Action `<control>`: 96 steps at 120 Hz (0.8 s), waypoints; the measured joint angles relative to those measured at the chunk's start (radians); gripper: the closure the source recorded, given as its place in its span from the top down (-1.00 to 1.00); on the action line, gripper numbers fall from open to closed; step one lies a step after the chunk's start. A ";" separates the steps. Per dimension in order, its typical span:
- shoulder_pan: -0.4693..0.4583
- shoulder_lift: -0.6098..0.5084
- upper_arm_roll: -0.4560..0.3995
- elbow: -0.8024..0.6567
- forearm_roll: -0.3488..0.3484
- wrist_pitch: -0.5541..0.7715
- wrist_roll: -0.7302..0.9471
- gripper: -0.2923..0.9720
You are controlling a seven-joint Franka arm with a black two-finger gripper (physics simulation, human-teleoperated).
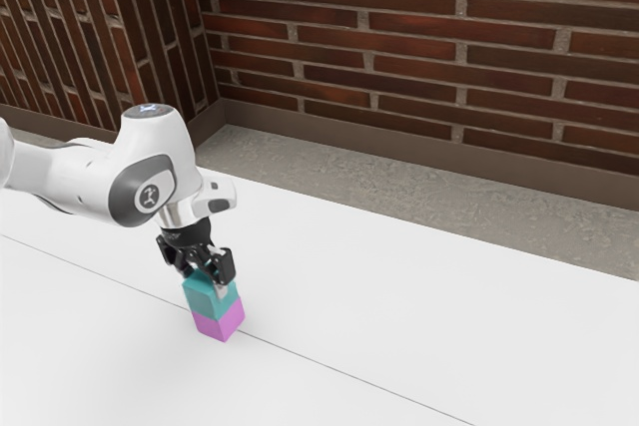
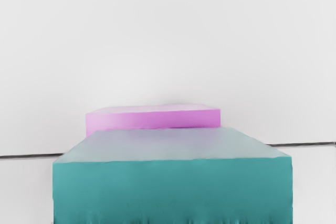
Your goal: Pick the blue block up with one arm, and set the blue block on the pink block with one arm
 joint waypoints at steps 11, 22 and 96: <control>-0.001 0.000 0.000 0.000 -0.001 -0.001 0.005 0.29; -0.002 -0.001 0.000 0.000 -0.002 -0.001 0.009 0.33; 0.058 -0.014 0.005 0.383 -0.008 -0.179 0.022 0.48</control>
